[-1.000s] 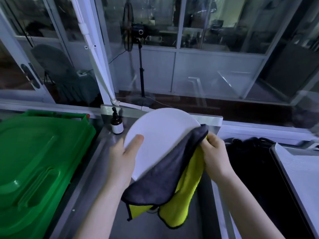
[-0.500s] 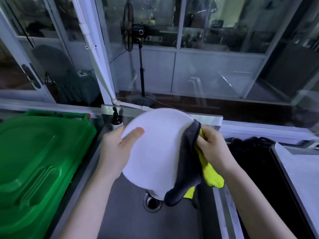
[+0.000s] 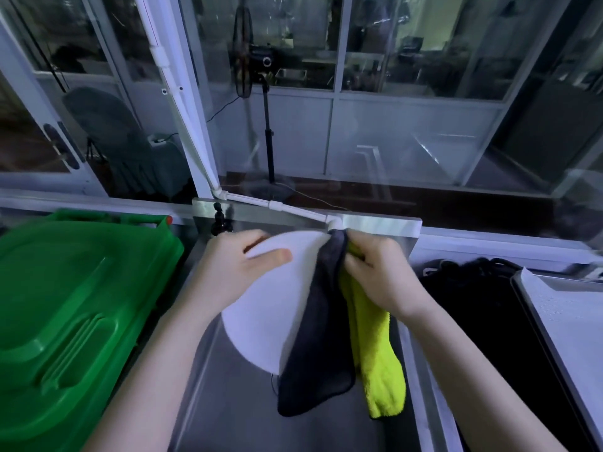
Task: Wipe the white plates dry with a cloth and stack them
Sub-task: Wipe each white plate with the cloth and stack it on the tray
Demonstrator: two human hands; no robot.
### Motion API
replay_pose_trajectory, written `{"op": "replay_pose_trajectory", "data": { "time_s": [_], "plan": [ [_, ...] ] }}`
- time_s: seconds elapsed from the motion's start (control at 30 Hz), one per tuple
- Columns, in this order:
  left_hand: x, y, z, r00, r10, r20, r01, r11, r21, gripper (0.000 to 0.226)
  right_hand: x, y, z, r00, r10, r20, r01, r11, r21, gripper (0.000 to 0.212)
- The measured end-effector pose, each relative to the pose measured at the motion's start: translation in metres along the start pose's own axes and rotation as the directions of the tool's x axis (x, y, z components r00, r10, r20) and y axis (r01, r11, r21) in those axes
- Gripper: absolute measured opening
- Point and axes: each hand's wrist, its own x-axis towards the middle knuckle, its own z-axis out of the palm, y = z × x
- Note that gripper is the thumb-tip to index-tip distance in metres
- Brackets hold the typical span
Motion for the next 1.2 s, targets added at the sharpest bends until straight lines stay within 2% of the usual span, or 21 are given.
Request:
{"op": "replay_pose_trajectory", "data": {
  "time_s": [0.1, 0.17, 0.23, 0.27, 0.33, 0.43, 0.5, 0.57, 0.63, 0.7, 0.77, 0.8, 0.87, 0.9, 0.97, 1.07, 1.13, 1.2],
  "plan": [
    [-0.026, -0.015, 0.016, 0.939, -0.274, -0.209, 0.194, 0.922, -0.336, 0.043, -0.011, 0.013, 0.001, 0.948, 0.238, -0.209, -0.16, 0.929, 0.333, 0.013],
    [-0.039, -0.017, 0.033, 0.891, -0.381, -0.247, 0.236, 0.854, -0.464, 0.039, -0.021, 0.019, 0.008, 0.899, 0.396, -0.19, -0.24, 0.805, 0.543, 0.019],
    [-0.04, -0.018, 0.04, 0.883, -0.4, -0.246, 0.247, 0.841, -0.48, 0.039, -0.029, 0.023, 0.011, 0.874, 0.47, -0.124, -0.294, 0.715, 0.635, 0.021],
    [-0.038, -0.018, 0.038, 0.894, -0.375, -0.245, 0.242, 0.865, -0.439, 0.042, -0.031, 0.024, 0.009, 0.879, 0.467, -0.098, -0.31, 0.715, 0.627, 0.02],
    [-0.031, -0.015, 0.027, 0.935, -0.282, -0.214, 0.193, 0.913, -0.36, 0.043, -0.029, 0.024, -0.002, 0.925, 0.372, -0.079, -0.281, 0.809, 0.516, 0.023],
    [-0.015, -0.004, 0.008, 0.992, -0.102, -0.071, 0.085, 0.974, -0.21, 0.048, -0.014, 0.013, -0.02, 0.992, 0.11, -0.069, -0.096, 0.978, 0.183, 0.026],
    [-0.005, 0.008, 0.008, 0.997, 0.042, 0.062, -0.043, 0.999, 0.021, 0.052, -0.003, -0.002, -0.018, 0.998, -0.04, 0.056, 0.039, 0.999, 0.023, 0.012],
    [0.001, 0.018, 0.013, 0.981, 0.137, 0.139, -0.159, 0.974, 0.163, 0.058, 0.003, -0.011, -0.011, 0.977, -0.115, 0.182, 0.124, 0.991, -0.041, 0.011],
    [0.001, 0.017, 0.011, 0.983, 0.143, 0.117, -0.154, 0.984, 0.091, 0.046, 0.001, -0.006, -0.009, 0.984, -0.1, 0.145, 0.107, 0.993, -0.045, 0.021],
    [-0.008, 0.004, 0.003, 0.998, 0.061, -0.025, -0.063, 0.995, -0.078, 0.028, -0.005, 0.005, -0.013, 1.0, -0.008, -0.021, 0.009, 1.0, 0.03, 0.025],
    [-0.024, -0.01, 0.007, 0.983, -0.098, -0.157, 0.059, 0.971, -0.232, 0.037, -0.013, 0.017, -0.015, 0.969, 0.158, -0.192, -0.114, 0.968, 0.223, 0.028],
    [-0.032, -0.015, 0.015, 0.965, -0.177, -0.193, 0.115, 0.949, -0.294, 0.044, -0.018, 0.02, -0.013, 0.939, 0.258, -0.225, -0.169, 0.921, 0.351, 0.023],
    [-0.042, -0.017, 0.038, 0.922, -0.296, -0.251, 0.186, 0.905, -0.382, 0.059, -0.025, 0.024, -0.005, 0.886, 0.417, -0.202, -0.246, 0.794, 0.556, 0.018],
    [-0.044, -0.015, 0.046, 0.904, -0.322, -0.283, 0.193, 0.895, -0.403, 0.059, -0.028, 0.025, -0.002, 0.875, 0.449, -0.179, -0.266, 0.757, 0.597, 0.018],
    [-0.039, -0.011, 0.048, 0.896, -0.322, -0.306, 0.178, 0.891, -0.417, 0.062, -0.03, 0.026, -0.004, 0.885, 0.444, -0.138, -0.295, 0.766, 0.571, 0.015],
    [-0.025, -0.007, 0.026, 0.94, -0.188, -0.284, 0.094, 0.945, -0.313, 0.072, -0.024, 0.022, -0.021, 0.947, 0.315, -0.066, -0.255, 0.86, 0.442, 0.022],
    [-0.013, 0.003, 0.01, 0.979, -0.053, -0.198, 0.014, 0.981, -0.196, 0.067, -0.016, 0.014, -0.03, 0.981, 0.186, -0.051, -0.165, 0.947, 0.276, 0.032],
    [-0.002, 0.016, 0.004, 0.992, 0.121, -0.045, -0.121, 0.993, 0.006, 0.053, -0.005, 0.002, -0.028, 0.998, 0.058, 0.007, -0.059, 0.994, 0.097, 0.03]
  ]
}}
